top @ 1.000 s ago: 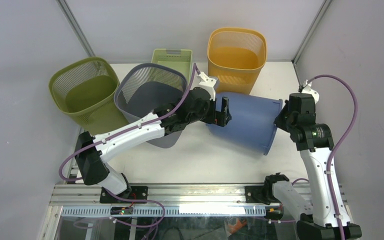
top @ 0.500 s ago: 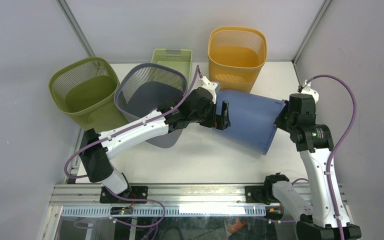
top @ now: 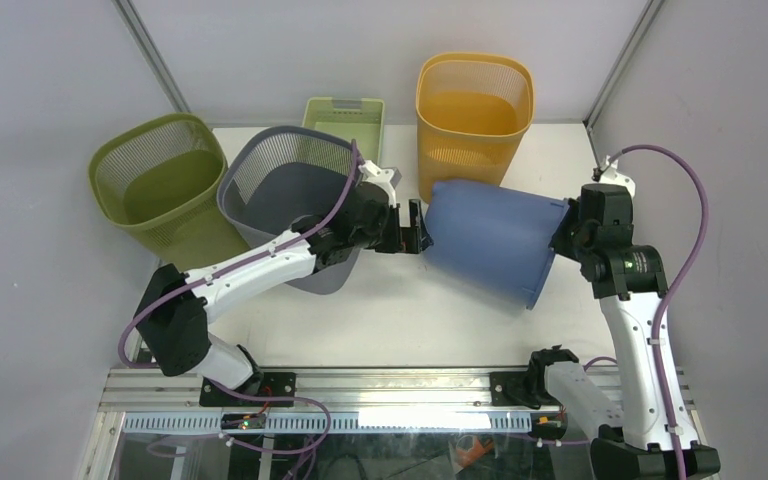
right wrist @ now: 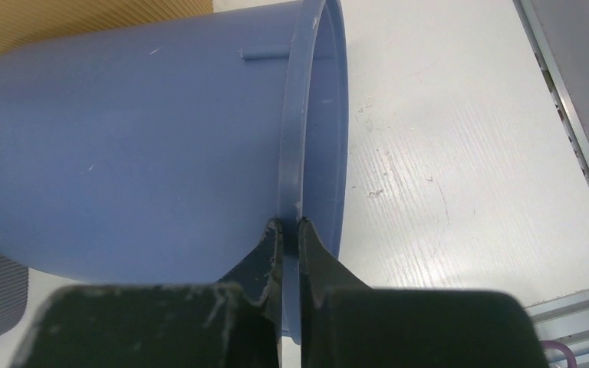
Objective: Turn the large container upside down
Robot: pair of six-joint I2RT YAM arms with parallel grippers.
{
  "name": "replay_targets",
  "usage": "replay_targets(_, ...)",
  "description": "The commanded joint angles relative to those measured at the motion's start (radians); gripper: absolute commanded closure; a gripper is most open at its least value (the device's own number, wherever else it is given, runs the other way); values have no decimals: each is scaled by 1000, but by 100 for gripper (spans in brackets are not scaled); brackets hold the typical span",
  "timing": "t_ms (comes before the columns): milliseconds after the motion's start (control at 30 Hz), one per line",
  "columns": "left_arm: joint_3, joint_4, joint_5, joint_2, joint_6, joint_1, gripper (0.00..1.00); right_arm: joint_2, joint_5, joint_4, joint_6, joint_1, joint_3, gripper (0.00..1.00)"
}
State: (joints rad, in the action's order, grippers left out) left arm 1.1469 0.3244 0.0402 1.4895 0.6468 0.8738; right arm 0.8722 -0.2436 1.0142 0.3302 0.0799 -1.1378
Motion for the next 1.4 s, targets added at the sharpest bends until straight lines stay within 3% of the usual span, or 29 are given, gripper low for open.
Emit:
replay_targets(0, 12, -170, -120, -29, -7, -42, 1, 31, 48, 60, -47, -9, -4, 100)
replay_targets(367, 74, -186, -258, 85, -52, -44, 1, 51, 57, 77, -56, -19, -13, 100)
replay_targets(533, 117, -197, -327, 116, -57, -44, 1, 50, 55, 105, -44, -19, -54, 69)
replay_targets(600, 134, -200, -366, 134, -54, -42, 1, 51, 43, 121, -43, -20, -81, 62)
replay_targets(800, 169, -215, -413, 178, -44, 9, 1, 65, -45, 159, -43, -19, -120, 60)
replay_targets(967, 184, -215, -405, 176, -44, 56, 1, 48, -106, 166, -47, -20, -117, 64)
replay_targets(1067, 195, -199, -386, 154, -45, 57, 1, 38, -125, 167, -49, -20, -122, 61)
replay_targets(1167, 255, -141, -318, 134, -69, 56, 1, 28, -170, 170, -41, -19, -140, 53)
replay_targets(1233, 316, -76, -239, 132, -83, 55, 1, 15, -181, 161, -40, -20, -160, 39)
replay_targets(1367, 392, -18, -142, 128, -118, 47, 1, 14, -156, 139, -41, -20, -216, 30)
